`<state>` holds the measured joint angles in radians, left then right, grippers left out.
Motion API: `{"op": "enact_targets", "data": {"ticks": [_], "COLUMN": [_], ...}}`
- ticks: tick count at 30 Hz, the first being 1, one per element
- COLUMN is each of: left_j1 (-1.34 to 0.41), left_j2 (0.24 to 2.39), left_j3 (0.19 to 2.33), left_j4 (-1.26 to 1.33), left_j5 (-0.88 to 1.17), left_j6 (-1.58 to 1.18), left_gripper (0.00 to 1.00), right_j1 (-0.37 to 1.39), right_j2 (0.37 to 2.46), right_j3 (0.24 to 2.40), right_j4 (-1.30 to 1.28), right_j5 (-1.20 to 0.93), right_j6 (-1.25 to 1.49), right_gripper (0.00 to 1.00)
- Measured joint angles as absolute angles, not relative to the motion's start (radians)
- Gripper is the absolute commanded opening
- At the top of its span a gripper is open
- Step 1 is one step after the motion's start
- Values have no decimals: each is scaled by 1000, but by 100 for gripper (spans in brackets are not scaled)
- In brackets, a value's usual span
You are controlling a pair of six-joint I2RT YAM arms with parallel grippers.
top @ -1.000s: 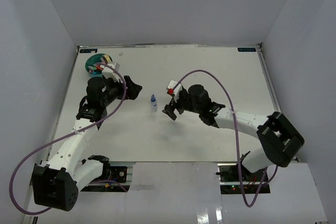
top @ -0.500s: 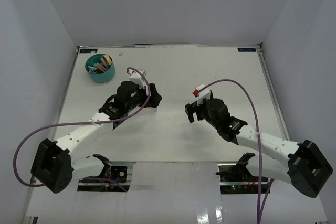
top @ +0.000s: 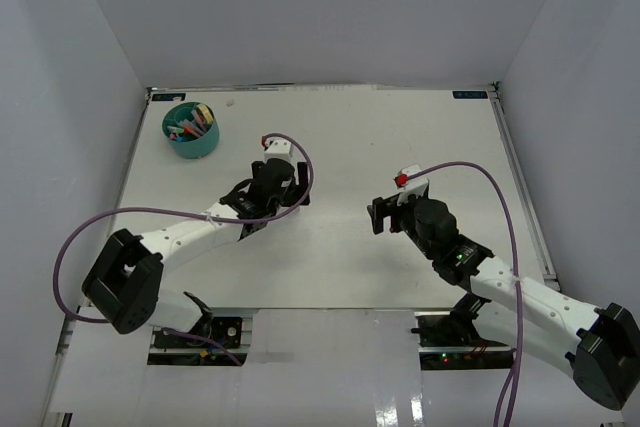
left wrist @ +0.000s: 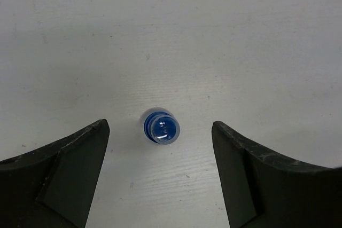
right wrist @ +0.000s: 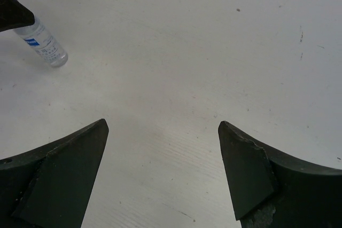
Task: Sort the stationery into containers
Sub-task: Pick up the pen from the center of the board.
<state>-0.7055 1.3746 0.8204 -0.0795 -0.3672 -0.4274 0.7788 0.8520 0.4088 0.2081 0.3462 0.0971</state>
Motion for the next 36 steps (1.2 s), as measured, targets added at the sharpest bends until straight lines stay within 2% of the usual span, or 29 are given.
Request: {"op": "enact_targets", "data": {"ticks": [7,20,21,22,24,26,29,32,36], "left_j1": [-730,-752,-752,-752,-752,-752,-754,-756,-756], "left_j2": [1403,1433,1435,1436,1436,1437,1437,1437,1431], "left_j3": [831,835,835,835,838,845,851,854,879], "left_j4": [-87,-89,-90,-90,-91,-93,-98,-106,-131], "left_j5": [-430,-447,-448,-450,-455,-458,-461,-471,-507], "left_j6": [-427,-428,-427,-428,-424,-423,-419,-417,-389], "left_gripper": [79,56,53,44,32,30,20,16,15], "right_j1": [772,765,765,765,764,762,760,760,760], "right_j2": [852,850,850,850,850,850,850,850,850], "right_j3": [409,394,393,393,393,393,393,393,393], "right_j4": [207,203,200,200,200,200,200,200,200], "right_j5": [345,343,341,341,338,337,337,337,332], "right_j6": [105,124,124,124,124,124,125,125,125], "right_gripper": [90,90,90,90,90,90,90,90,90]}}
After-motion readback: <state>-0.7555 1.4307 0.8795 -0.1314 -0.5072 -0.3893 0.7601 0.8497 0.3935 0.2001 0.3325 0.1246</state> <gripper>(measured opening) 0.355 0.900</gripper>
